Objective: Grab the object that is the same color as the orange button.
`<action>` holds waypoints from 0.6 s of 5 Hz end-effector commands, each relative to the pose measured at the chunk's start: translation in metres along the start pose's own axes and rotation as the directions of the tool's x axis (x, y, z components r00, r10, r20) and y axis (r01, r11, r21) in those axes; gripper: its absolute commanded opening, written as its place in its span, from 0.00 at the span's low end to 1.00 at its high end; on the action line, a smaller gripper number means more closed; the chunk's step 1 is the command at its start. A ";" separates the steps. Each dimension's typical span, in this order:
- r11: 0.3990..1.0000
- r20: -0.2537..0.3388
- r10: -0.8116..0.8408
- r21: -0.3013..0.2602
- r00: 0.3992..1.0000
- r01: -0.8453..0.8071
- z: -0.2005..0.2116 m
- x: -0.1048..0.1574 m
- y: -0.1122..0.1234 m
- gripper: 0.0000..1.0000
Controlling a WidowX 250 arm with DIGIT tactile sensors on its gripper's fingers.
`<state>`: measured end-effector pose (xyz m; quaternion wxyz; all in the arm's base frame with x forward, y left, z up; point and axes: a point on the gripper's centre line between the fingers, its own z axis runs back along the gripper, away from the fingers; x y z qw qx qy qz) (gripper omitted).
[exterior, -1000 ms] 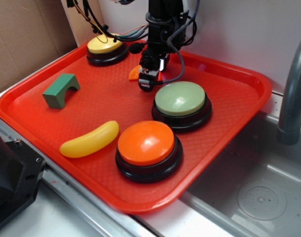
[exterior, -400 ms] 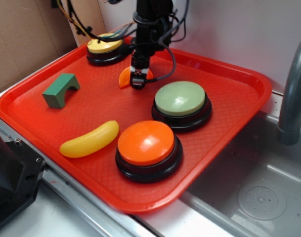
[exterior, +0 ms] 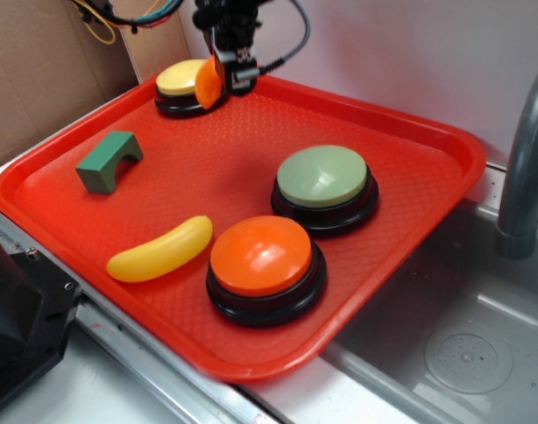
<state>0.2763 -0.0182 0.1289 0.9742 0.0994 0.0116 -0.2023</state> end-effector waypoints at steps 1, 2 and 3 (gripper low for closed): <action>0.959 0.076 0.284 -0.017 0.956 -0.284 0.086 -0.021 -0.017 0.00; 0.887 0.091 0.449 0.074 0.889 -0.456 0.097 -0.039 -0.016 0.00; 0.896 0.109 0.431 0.063 0.896 -0.439 0.092 -0.039 -0.015 0.00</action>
